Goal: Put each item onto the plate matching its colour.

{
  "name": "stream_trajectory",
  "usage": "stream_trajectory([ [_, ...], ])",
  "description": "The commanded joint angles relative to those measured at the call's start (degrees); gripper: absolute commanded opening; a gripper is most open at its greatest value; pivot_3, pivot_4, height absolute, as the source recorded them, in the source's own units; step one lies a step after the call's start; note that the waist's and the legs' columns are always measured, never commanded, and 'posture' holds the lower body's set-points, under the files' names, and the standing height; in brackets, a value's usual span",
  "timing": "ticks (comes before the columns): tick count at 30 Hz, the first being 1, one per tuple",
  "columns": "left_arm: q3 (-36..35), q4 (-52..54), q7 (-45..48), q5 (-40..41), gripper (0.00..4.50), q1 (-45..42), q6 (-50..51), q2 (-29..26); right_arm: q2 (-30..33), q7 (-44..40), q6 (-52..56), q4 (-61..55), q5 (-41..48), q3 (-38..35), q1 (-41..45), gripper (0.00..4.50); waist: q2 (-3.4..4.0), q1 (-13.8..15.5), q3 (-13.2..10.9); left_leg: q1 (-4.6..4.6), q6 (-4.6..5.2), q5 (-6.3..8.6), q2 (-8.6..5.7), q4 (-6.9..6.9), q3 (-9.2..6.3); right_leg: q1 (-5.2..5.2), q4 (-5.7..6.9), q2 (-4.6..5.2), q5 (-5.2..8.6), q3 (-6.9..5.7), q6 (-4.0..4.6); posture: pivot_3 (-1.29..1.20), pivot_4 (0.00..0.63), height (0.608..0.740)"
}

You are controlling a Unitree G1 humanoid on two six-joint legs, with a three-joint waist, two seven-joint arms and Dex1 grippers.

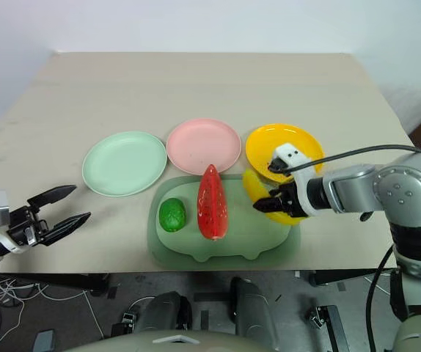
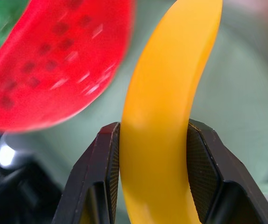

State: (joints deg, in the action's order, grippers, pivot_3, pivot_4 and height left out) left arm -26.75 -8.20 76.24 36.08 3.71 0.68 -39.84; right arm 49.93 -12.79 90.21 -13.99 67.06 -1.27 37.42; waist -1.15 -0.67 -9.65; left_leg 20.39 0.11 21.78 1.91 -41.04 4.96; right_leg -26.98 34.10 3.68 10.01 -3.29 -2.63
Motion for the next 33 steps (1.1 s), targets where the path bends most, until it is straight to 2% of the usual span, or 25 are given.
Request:
stream_trajectory([
  [1, -0.55, 0.60, -0.02, 0.46, 4.50, -0.16, -0.42, -0.30, -1.22, 0.14, -6.83, 6.44, -9.80, 0.62, 3.51, 1.62, 0.00, -0.04, 0.00, 0.00, 0.00, 0.00, 0.00, 0.00, 0.00, 0.00, 0.00, 0.00, 0.01, 0.00, 0.01, 0.00, 0.150, 0.736],
  [7, -0.37, 0.60, -0.26, 0.74, 4.50, -0.76, -0.20, -0.41, -3.92, -2.71, -17.60, 22.03, -25.15, 5.42, 8.52, 1.62, 0.02, -0.10, -0.01, 0.06, 0.00, 0.00, -0.03, 0.02, 0.02, -0.07, 0.01, -0.03, -0.03, -0.01, -0.05, 0.00, 0.150, 0.736],
  [13, 0.31, 0.56, -0.01, 1.15, 4.50, -1.91, -0.17, 0.02, -8.33, -6.29, -27.31, 36.15, -35.40, 6.14, 13.32, 1.62, 0.04, -0.17, -0.02, 0.07, 0.00, -0.01, -0.03, 0.02, 0.08, -0.11, 0.03, -0.05, -0.06, 0.00, -0.10, 0.00, 0.150, 0.736],
  [20, 0.56, -0.47, 0.57, 0.83, 4.50, -2.98, -0.83, -0.03, -9.72, -12.23, -29.69, 40.52, -41.18, 6.02, 15.54, 1.62, 0.10, -0.20, -0.06, 0.09, 0.00, -0.01, -0.02, 0.04, 0.08, -0.12, 0.04, -0.04, -0.06, 0.00, -0.10, 0.00, 0.150, 0.736],
  [21, 0.58, -0.43, 0.59, 0.79, 4.50, -2.92, -0.88, -0.04, -9.26, -13.80, -29.48, 39.55, -41.39, 6.18, 15.55, 2.35, 0.10, -0.21, -0.06, 0.09, 0.00, -0.01, -0.02, 0.04, 0.08, -0.12, 0.04, -0.04, -0.07, 0.00, -0.10, 0.00, 0.150, 0.736],
  [23, 0.58, -0.35, 0.55, 0.73, 4.50, -2.81, -0.95, -0.06, -8.00, -17.15, -28.43, 36.60, -41.17, 6.04, 15.64, 2.87, 0.14, -0.21, -0.08, 0.09, 0.00, 0.00, 0.00, 0.04, 0.08, -0.12, 0.04, -0.03, -0.07, 0.00, -0.10, 0.00, 0.150, 0.736],
  [27, 0.16, 0.17, 0.35, 0.67, 4.50, -1.86, -1.16, -0.07, -3.95, -24.18, -22.57, 26.58, -37.72, 4.63, 16.28, 4.28, 0.36, -0.09, -0.21, 0.12, 0.01, 0.00, 0.02, 0.05, 0.08, -0.18, 0.06, -0.01, -0.07, 0.00, -0.11, 0.00, 0.150, 0.736],
  [28, 0.05, 0.23, 0.29, 0.68, 4.50, -1.67, -1.21, -0.08, -3.27, -25.34, -20.94, 24.29, -36.70, 4.10, 16.48, 4.49, 0.37, -0.11, -0.22, 0.12, 0.01, 0.00, 0.02, 0.05, 0.06, -0.18, 0.08, -0.01, -0.07, -0.01, -0.11, 0.00, 0.150, 0.736],
  [33, -0.11, 0.17, 0.14, 0.68, 4.50, -1.31, -1.38, -0.15, -1.86, -28.77, -11.11, 10.98, -29.97, 2.12, 16.95, 4.49, 0.36, -0.23, -0.22, 0.09, 0.01, 0.00, 0.05, 0.08, 0.06, -0.20, 0.10, -0.03, -0.07, -0.01, -0.10, 0.00, 0.150, 0.736],
])
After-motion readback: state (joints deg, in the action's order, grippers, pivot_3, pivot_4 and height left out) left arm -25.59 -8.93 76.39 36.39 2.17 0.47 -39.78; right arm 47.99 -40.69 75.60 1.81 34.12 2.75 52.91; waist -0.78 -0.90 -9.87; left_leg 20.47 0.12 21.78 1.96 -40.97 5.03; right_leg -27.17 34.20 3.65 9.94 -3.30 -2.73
